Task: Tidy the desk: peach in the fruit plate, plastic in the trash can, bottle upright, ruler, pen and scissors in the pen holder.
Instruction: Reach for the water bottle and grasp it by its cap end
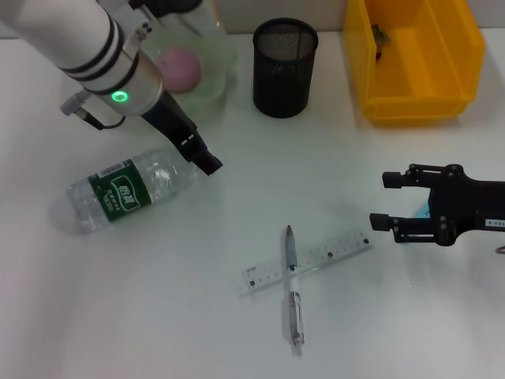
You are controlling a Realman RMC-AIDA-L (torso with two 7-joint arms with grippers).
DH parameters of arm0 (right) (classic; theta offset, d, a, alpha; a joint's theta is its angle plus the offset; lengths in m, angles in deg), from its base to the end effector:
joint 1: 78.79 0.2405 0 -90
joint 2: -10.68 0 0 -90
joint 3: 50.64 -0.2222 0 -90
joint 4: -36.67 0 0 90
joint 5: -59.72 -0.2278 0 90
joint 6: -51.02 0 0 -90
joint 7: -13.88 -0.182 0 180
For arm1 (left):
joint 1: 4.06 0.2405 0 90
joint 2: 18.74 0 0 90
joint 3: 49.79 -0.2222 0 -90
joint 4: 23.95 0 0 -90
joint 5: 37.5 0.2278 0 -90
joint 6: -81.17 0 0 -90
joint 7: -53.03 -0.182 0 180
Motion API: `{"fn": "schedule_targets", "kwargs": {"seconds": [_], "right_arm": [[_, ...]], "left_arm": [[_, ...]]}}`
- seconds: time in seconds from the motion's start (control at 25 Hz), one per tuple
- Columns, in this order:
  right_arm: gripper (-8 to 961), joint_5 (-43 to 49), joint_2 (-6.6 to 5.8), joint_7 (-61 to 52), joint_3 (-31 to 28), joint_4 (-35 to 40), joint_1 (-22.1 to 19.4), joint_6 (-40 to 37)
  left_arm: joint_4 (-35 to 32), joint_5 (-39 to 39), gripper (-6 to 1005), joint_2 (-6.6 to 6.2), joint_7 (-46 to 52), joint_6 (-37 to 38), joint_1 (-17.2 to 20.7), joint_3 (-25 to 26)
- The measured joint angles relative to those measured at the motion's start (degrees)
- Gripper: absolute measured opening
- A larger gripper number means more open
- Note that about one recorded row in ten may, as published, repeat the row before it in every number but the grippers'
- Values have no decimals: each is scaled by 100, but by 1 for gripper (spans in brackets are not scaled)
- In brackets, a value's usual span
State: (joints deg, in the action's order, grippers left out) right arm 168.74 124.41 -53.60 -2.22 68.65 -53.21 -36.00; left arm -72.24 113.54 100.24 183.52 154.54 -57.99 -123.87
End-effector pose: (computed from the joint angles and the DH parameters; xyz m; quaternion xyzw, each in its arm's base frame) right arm 0.2735 0.3199 -0.0144 -0.9566 0.1650 0.1954 0.1397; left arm -0.1521 0.4235 -0.0578 -0.9461 -0.1977 0.1922 0.1699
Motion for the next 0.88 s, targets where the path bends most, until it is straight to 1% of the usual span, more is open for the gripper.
{"fn": "schedule_targets", "kwargs": {"seconds": [0.08, 0.24, 0.6, 0.8, 0.88], "right_arm": [[760, 2, 0, 0, 0, -5, 3, 0], [760, 5, 0, 0, 0, -2, 7, 0], [760, 14, 0, -18, 0, -24, 16, 1], [759, 15, 0, -20, 0, -25, 11, 1], [759, 12, 0, -19, 0, -25, 10, 1]], "left_arm": [[189, -3, 755, 7, 6, -221, -21, -163], [478, 1, 754, 13, -2, -499, -65, -304], [666, 3, 752, 12, -84, -692, -61, -336], [670, -28, 543, 11, -158, -696, -56, -344], [671, -33, 509, 10, -186, -679, -63, -344]]}}
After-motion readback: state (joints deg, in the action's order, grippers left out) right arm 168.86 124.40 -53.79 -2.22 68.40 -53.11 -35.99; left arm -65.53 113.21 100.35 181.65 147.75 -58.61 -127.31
